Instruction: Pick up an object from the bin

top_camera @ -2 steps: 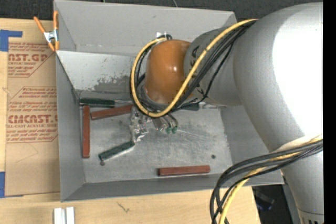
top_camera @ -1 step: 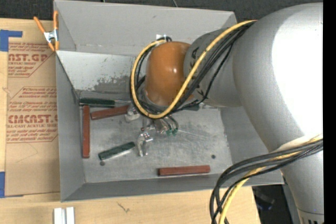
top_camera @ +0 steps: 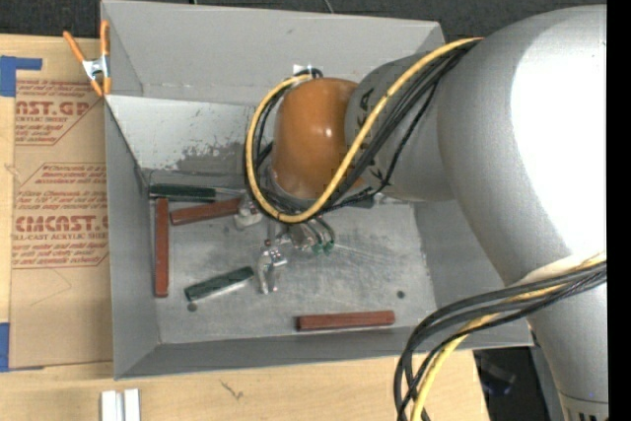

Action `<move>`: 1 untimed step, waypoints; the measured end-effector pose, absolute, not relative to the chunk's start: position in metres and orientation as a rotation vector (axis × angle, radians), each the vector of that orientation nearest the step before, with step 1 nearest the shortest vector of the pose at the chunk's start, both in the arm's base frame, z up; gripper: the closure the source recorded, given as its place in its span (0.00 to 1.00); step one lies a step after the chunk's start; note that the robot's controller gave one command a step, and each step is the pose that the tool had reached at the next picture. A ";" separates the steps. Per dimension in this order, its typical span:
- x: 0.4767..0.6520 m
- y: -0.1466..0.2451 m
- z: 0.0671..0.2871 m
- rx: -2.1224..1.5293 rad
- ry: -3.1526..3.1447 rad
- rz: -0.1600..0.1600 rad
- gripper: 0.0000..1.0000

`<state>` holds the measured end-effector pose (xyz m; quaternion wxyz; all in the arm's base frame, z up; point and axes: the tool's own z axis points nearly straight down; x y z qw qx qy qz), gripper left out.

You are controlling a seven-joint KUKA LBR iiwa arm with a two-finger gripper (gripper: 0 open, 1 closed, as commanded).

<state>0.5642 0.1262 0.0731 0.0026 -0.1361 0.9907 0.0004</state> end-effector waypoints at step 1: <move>0.524 0.170 0.075 -0.887 2.996 0.004 1.00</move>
Offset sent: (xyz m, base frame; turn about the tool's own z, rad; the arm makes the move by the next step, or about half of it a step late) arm 0.0000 0.0000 0.0000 0.0000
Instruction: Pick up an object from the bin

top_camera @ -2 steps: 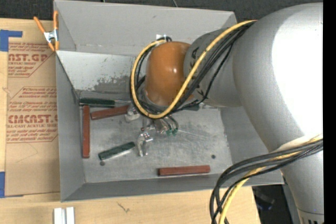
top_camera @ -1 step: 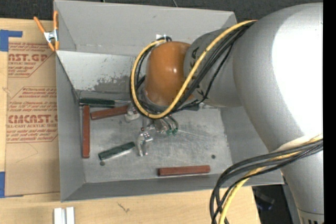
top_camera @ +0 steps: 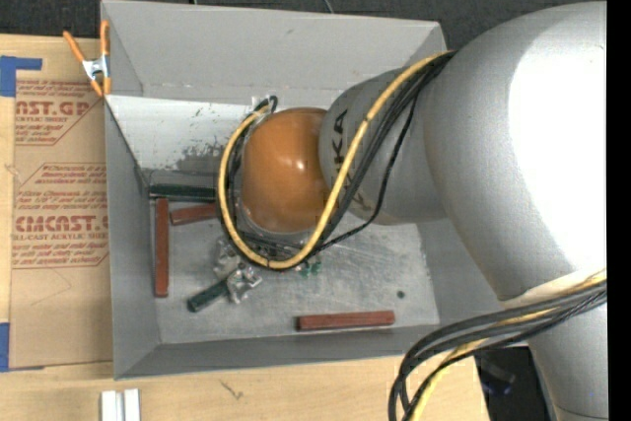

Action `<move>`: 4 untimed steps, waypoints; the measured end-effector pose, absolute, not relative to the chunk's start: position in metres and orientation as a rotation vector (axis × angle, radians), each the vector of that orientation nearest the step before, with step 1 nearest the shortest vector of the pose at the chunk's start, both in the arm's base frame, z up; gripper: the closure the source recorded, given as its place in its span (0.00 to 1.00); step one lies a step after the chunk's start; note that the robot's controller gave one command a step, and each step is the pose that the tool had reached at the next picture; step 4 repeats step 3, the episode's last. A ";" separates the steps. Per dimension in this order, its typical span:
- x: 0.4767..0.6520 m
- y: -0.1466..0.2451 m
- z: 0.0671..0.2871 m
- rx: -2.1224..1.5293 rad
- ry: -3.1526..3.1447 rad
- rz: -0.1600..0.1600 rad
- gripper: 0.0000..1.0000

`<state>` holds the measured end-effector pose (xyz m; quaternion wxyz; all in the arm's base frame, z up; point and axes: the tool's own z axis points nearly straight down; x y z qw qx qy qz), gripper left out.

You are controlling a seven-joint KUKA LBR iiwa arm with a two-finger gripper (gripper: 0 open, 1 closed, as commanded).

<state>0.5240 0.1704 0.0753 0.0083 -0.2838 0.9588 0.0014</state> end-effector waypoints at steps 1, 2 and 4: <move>0.524 0.170 0.075 -0.888 2.996 0.004 1.00; 0.524 0.170 0.076 -0.889 2.996 0.004 1.00; 0.520 0.134 0.076 -1.073 2.949 0.005 1.00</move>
Offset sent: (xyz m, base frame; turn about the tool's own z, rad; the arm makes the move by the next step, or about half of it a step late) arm 0.0050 -0.0046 0.1373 -0.1181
